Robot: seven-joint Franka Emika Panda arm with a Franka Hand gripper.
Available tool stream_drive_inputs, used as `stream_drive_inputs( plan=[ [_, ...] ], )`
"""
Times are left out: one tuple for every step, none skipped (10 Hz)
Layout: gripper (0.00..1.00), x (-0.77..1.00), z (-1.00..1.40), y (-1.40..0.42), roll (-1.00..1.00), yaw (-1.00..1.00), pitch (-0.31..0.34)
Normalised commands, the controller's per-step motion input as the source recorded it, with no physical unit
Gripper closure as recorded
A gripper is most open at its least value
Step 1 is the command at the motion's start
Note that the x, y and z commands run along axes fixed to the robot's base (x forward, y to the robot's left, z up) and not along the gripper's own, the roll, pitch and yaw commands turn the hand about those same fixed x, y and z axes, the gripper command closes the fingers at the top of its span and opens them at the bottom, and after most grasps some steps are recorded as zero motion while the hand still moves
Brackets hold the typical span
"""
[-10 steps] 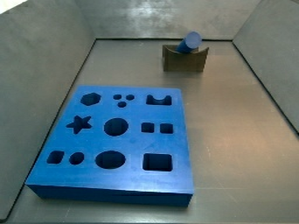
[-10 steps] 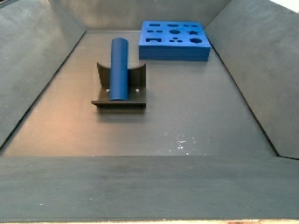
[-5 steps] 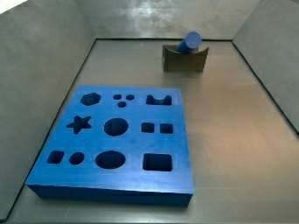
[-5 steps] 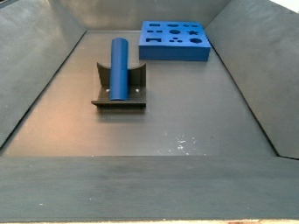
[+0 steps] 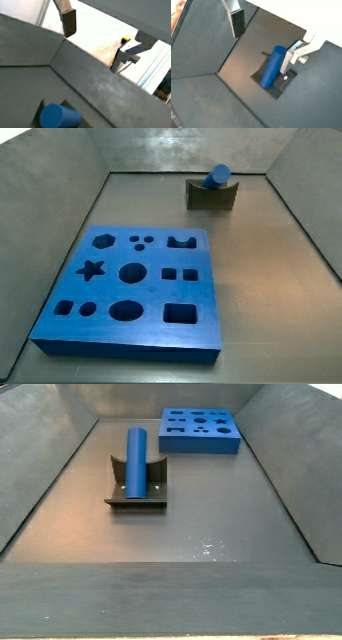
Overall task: Pick up the round object. Move up. Place the round object on the fixture. Regrasp the round object. Move to above the board. Insert the round object.
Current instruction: Regrasp the round object.
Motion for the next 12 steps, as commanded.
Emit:
stream_drive_inputs(
  plan=[
    [0.00,0.11,-0.01,-0.06,0.68,0.26,0.185],
    [0.00,0.12,-0.01,-0.06,0.51,0.27,0.148],
    [0.00,0.11,-0.01,-0.05,0.30,0.27,0.098],
    [0.00,0.10,0.00,-0.04,0.22,0.26,0.054],
    [0.00,0.09,-0.01,-0.05,0.20,0.26,0.026],
    [0.00,0.09,-0.01,-0.05,0.18,0.23,-0.013],
    [0.00,0.09,-0.01,-0.06,0.18,0.20,-0.021],
    [0.00,0.04,-1.00,0.04,0.10,0.19,0.032],
    [0.00,0.04,-1.00,0.05,0.10,0.17,0.024],
    [0.00,0.05,-1.00,0.04,0.09,0.15,-0.028],
    [0.00,0.06,-1.00,0.04,0.08,0.14,-0.050],
    [0.00,0.07,-1.00,0.03,0.08,0.11,-0.077]
  ],
)
